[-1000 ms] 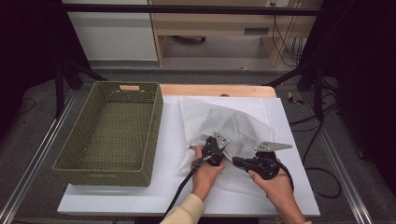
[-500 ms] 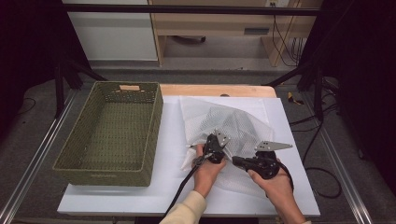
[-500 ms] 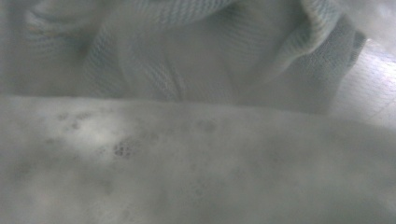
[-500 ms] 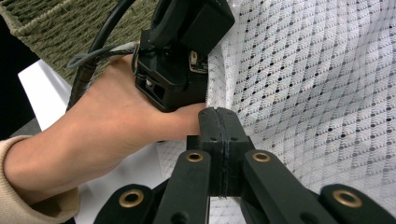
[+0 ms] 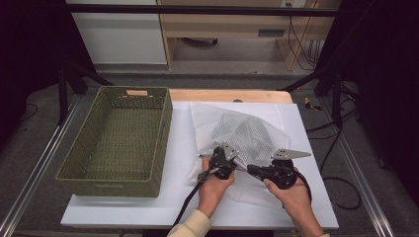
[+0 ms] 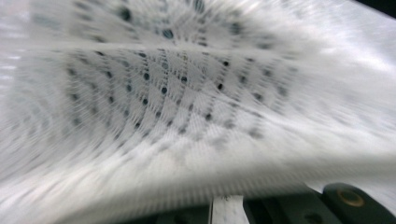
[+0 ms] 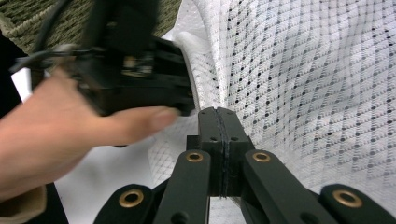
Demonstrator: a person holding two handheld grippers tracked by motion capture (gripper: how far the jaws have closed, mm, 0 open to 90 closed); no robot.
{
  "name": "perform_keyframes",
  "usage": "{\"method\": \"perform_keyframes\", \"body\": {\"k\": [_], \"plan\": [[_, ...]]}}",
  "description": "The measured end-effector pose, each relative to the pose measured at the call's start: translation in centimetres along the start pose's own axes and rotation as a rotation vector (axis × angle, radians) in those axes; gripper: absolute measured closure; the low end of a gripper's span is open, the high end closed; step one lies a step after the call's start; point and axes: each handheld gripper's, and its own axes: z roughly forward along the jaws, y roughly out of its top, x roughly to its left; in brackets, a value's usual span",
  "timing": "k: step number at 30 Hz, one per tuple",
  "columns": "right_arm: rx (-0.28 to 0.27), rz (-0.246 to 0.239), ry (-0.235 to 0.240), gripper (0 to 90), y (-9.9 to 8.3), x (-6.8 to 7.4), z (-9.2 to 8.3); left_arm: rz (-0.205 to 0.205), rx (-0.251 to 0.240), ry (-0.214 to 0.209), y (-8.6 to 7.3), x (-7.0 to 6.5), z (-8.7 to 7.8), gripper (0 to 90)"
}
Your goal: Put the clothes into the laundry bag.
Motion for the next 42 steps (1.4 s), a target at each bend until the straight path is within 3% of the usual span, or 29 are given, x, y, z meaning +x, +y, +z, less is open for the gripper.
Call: {"method": "perform_keyframes", "body": {"k": [11, 17, 26, 30, 34, 38, 41, 42], "plan": [[0.012, -0.004, -0.011, 90.0, -0.2, -0.3, 0.2, 0.034, -0.019, -0.021, -1.1, -0.3, -6.0, 90.0], [0.008, -0.004, -0.008, 90.0, -0.2, -0.3, 0.0, 0.024, -0.029, -0.017, -2.1, 0.2, -8.5, 85.0], [0.017, -0.01, -0.006, 90.0, -0.4, -0.3, 0.0, 0.064, -0.053, 0.104, -4.8, -0.1, -13.5, 65.7], [0.023, -0.011, -0.004, 90.0, -0.5, -0.3, 0.1, 0.032, -0.025, 0.136, -6.9, -0.1, -14.6, 55.9], [0.025, -0.012, -0.004, 90.0, -0.5, -0.2, 0.1, -0.02, 0.002, 0.159, -8.3, 0.6, -14.4, 50.0], [0.027, -0.014, -0.006, 90.0, -0.5, -0.2, 0.0, -0.04, 0.013, 0.183, -8.6, 1.1, -13.7, 47.9], [0.027, -0.016, -0.009, 90.0, -0.5, -0.3, -0.1, -0.032, 0.008, 0.224, -8.5, 1.6, -13.2, 44.8], [0.027, -0.016, -0.009, 90.0, -0.5, -0.4, -0.1, -0.05, 0.002, 0.227, -8.5, 1.8, -13.0, 44.8]]}}
